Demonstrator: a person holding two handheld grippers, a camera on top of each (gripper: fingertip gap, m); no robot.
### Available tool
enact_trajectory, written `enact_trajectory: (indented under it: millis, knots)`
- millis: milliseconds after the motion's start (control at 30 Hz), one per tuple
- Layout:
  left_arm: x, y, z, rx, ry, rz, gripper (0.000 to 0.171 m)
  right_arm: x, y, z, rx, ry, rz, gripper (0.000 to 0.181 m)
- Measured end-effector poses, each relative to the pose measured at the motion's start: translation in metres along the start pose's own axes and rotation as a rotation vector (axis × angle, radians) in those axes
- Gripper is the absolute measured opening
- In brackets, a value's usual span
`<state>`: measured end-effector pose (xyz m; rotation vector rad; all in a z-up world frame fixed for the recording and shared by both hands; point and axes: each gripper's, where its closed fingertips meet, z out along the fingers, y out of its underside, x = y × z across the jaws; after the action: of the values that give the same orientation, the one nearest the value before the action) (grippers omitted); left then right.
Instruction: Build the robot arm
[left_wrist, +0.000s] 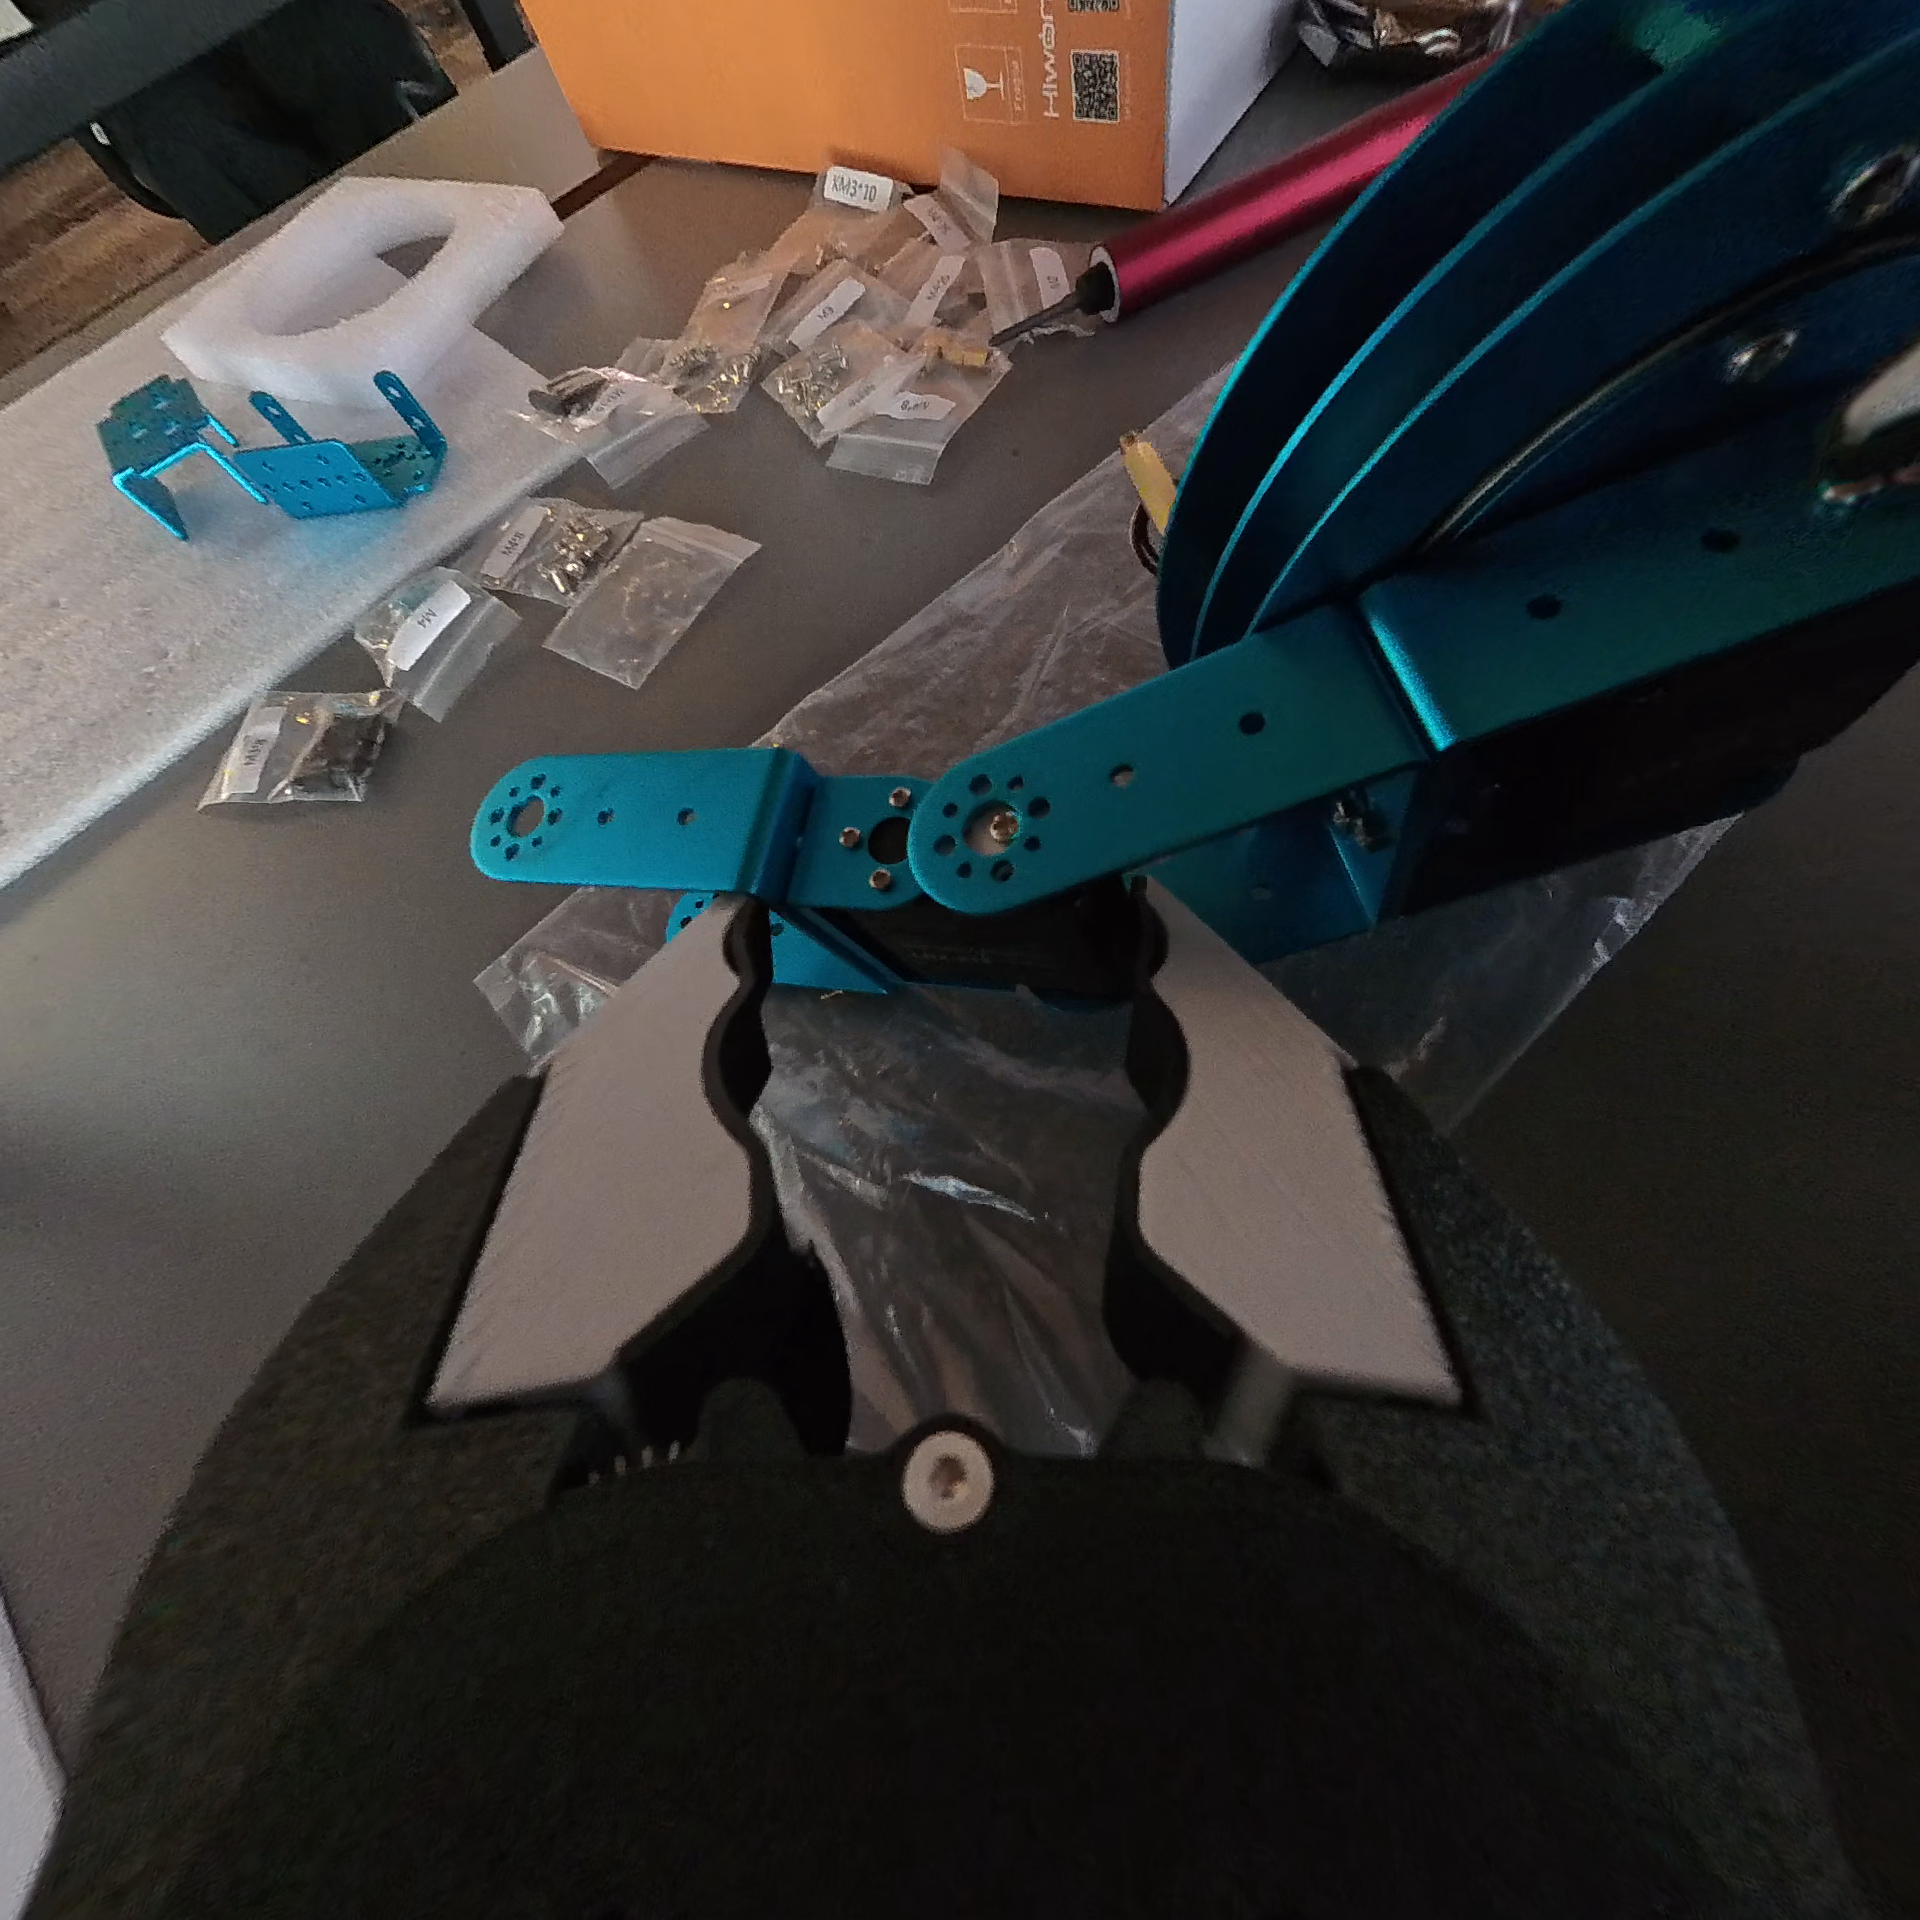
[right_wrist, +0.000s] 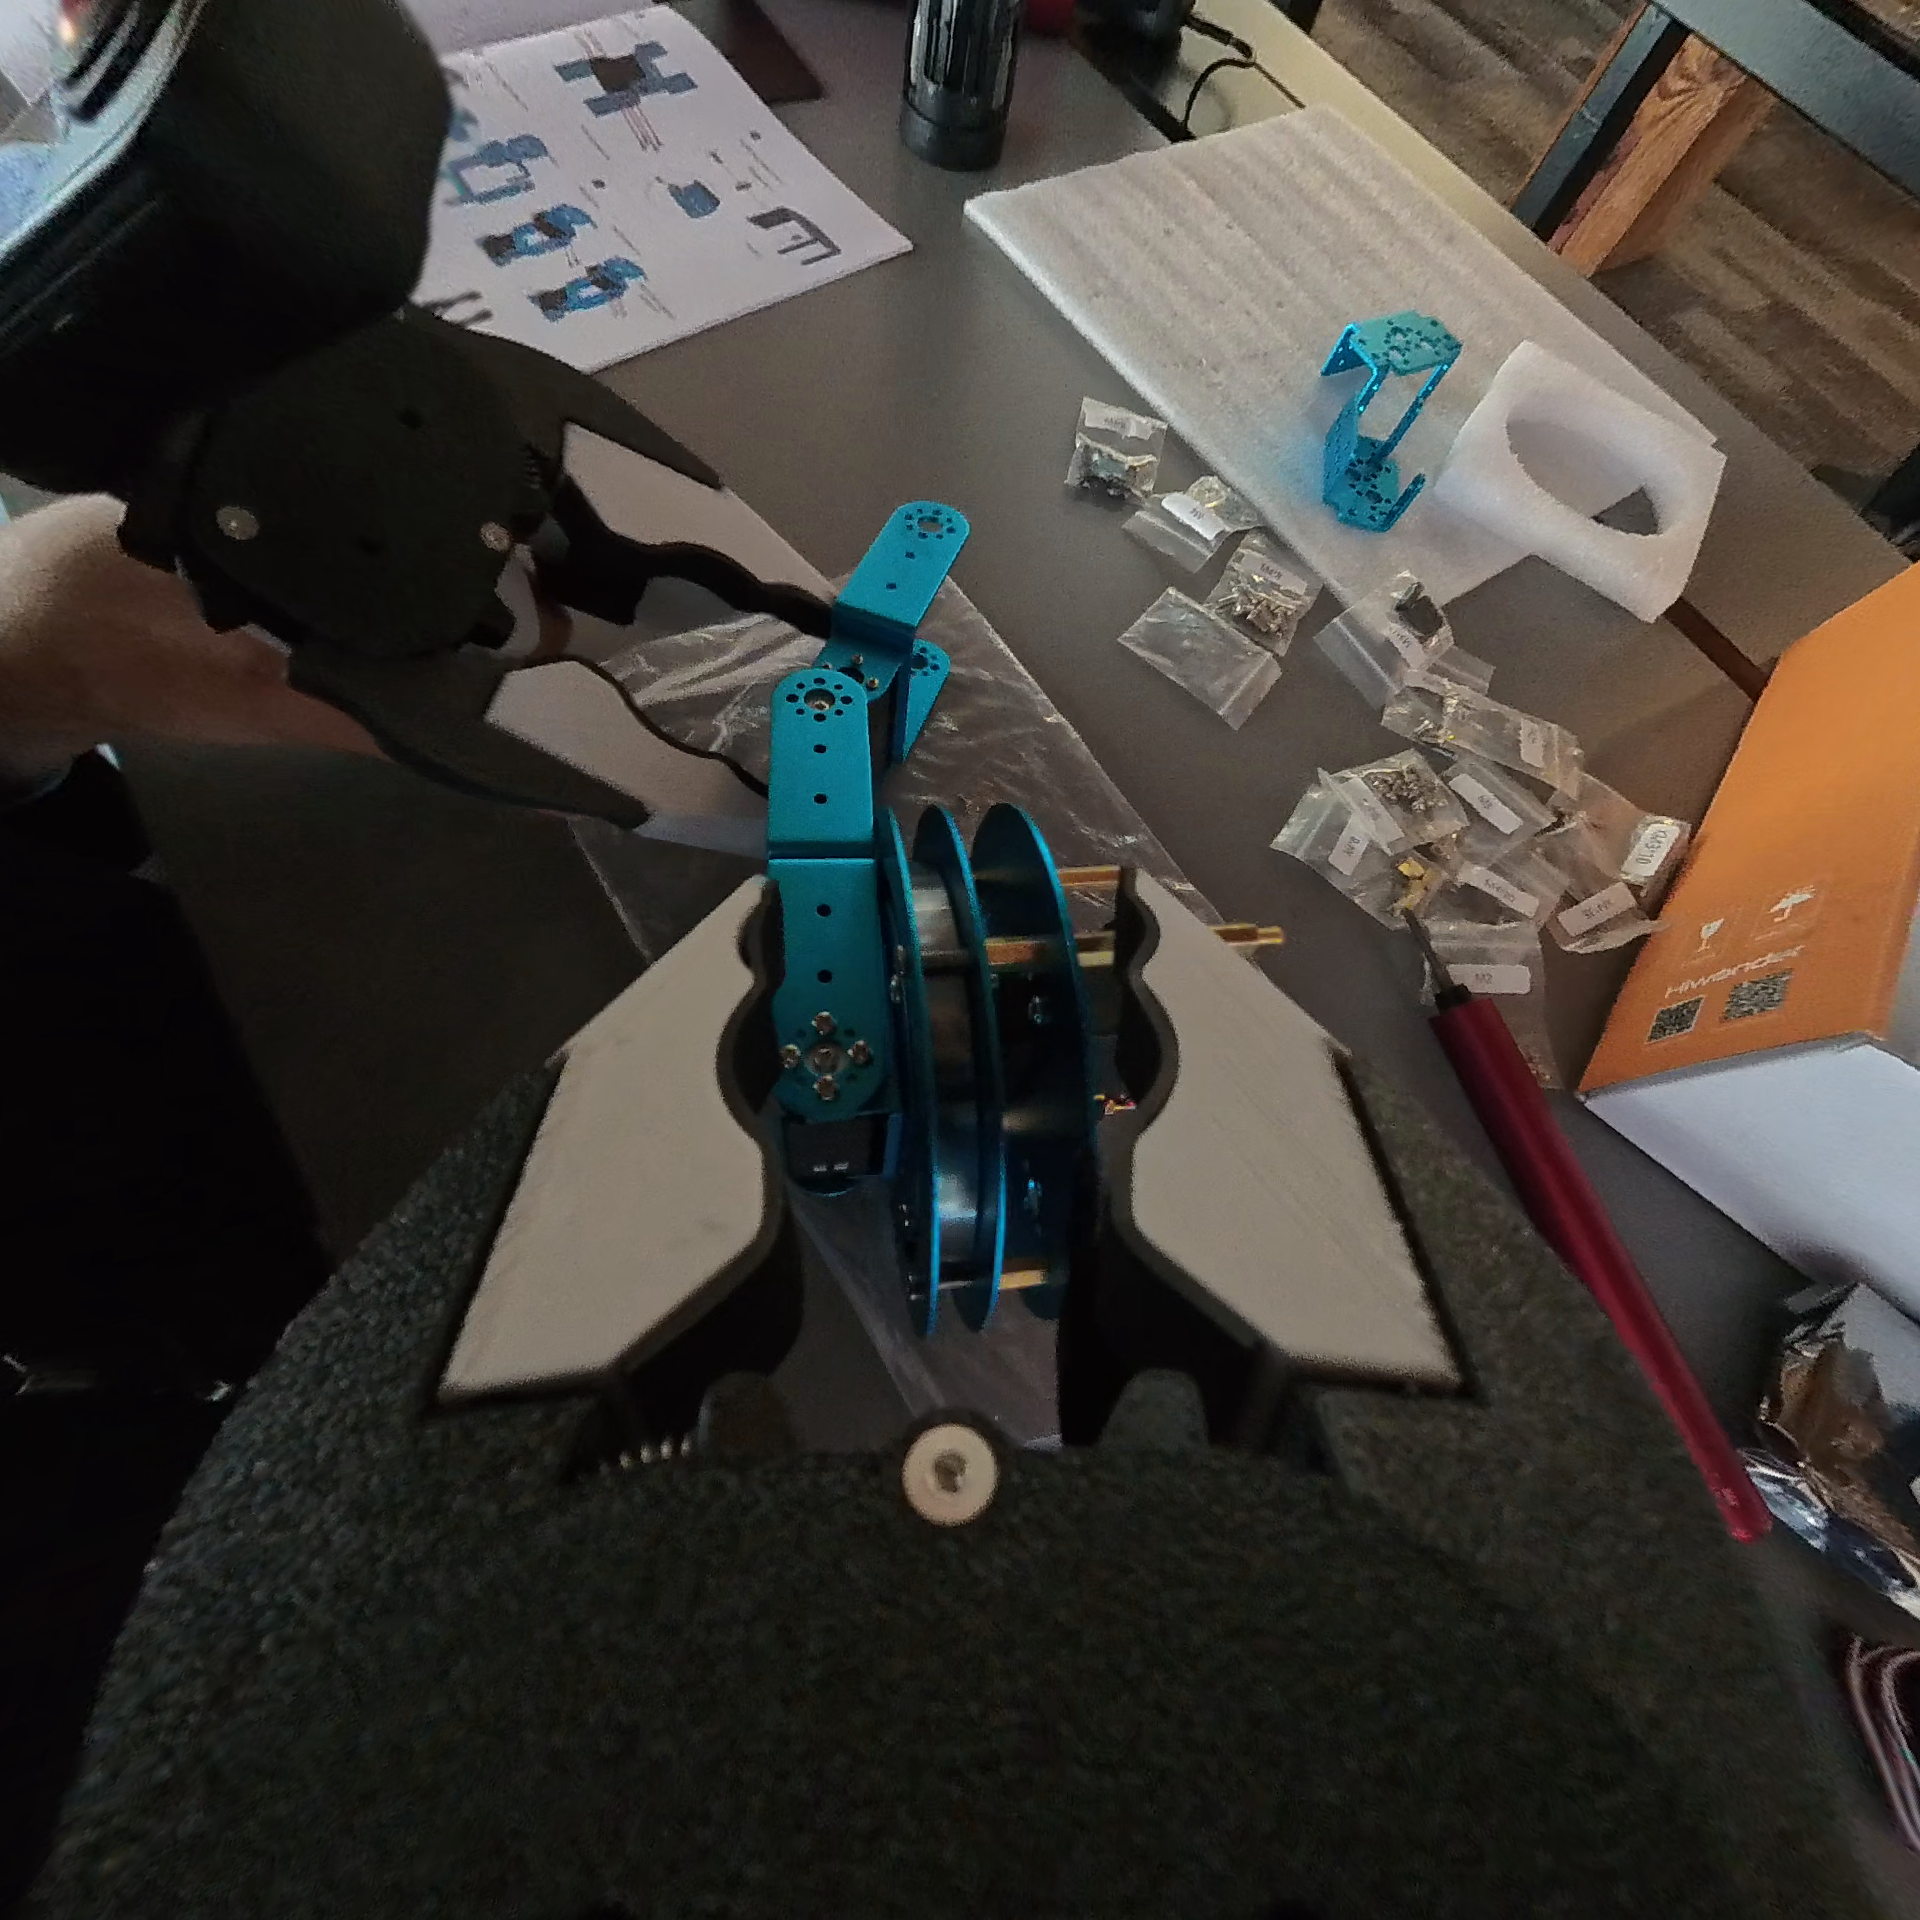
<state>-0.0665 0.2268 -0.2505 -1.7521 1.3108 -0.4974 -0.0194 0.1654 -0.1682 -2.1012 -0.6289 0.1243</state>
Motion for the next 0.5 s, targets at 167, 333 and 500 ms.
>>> enact_trajectory:
  millis: [167, 333, 500]
  knots:
    - [-0.001, 0.001, -0.006, 0.009, -0.014, -0.008, 0.067, 0.008, -0.002, -0.008, 0.052, -0.013, 0.052, 0.064]
    - [-0.004, 0.004, -0.015, 0.01, -0.03, -0.025, 0.068, 0.026, -0.008, -0.028, 0.149, -0.035, 0.127, 0.064]
    - [-0.006, 0.005, -0.032, 0.027, -0.027, -0.042, 0.07, 0.103, 0.028, -0.046, 0.146, 0.068, 0.216, 0.064]
